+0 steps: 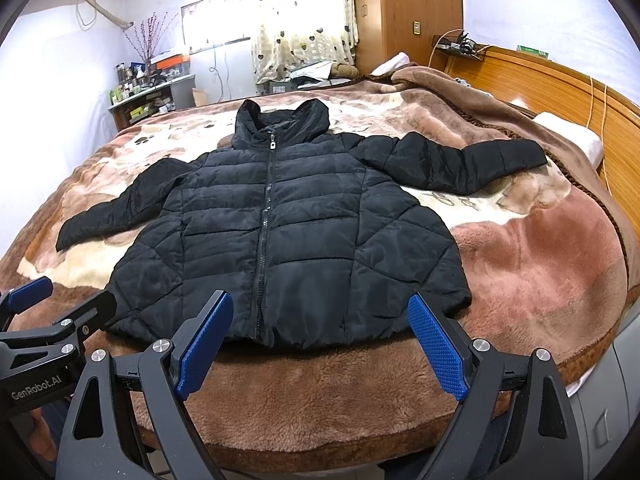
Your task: Fold large clothes
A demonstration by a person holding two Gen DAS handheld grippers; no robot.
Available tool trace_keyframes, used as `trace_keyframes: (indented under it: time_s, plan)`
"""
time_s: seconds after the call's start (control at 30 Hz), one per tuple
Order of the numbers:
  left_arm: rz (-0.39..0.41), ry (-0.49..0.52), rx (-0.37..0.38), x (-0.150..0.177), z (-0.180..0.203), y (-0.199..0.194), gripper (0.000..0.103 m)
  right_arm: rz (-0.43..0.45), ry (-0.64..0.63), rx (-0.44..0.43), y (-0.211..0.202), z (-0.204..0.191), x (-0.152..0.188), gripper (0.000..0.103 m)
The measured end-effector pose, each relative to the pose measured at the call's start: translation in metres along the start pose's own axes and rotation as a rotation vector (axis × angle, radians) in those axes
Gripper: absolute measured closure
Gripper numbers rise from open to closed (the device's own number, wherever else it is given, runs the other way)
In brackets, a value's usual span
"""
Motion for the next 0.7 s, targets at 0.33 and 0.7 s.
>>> trace_keyframes:
  time_s: [0.33,0.7]
  plan:
    - [-0.008,-0.001,-0.005,0.0,-0.001,0.005,0.0,-0.013,0.001,0.004,0.006,0.003,0.001,0.013]
    - [-0.026,-0.015,-0.005,-0.006,-0.006,0.022,0.0,-0.038,-0.002,0.014,0.017,0.0,-0.002,0.013]
Point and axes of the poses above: each gripper's, at about its wrist camera, not at the fingertips, and y roughly the way its jaws point, z to its right, x to its underside, the point moved 2 cm from there along y, roughly the way its jaws point, and after that the axes turned 8 degrees about -y, right-handed, at the moved point
